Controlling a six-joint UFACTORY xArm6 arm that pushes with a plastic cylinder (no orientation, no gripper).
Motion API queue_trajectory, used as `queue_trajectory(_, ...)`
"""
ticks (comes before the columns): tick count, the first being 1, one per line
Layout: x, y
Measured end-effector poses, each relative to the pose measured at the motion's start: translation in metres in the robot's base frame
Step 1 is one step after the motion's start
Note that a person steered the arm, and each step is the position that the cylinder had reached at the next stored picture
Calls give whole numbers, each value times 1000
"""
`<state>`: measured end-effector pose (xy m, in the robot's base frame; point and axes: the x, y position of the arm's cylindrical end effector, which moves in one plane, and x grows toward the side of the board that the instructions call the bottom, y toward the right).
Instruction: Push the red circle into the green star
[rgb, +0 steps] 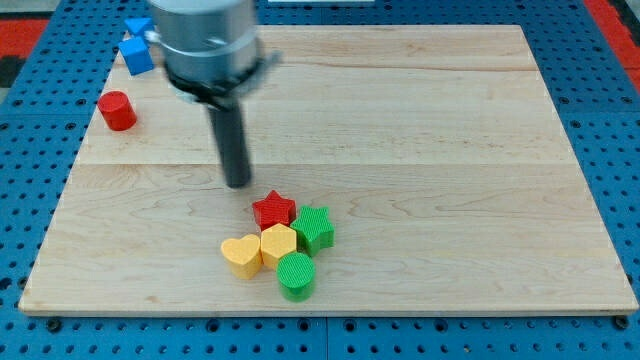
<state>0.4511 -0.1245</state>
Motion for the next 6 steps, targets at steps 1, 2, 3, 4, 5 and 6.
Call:
queue_trajectory(1, 6, -105)
queue_trajectory(2, -42, -161)
queue_trajectory(3, -63, -180)
queue_trajectory(4, -104, -159)
queue_trajectory(5, -77, -118)
queue_trajectory(6, -16, -53)
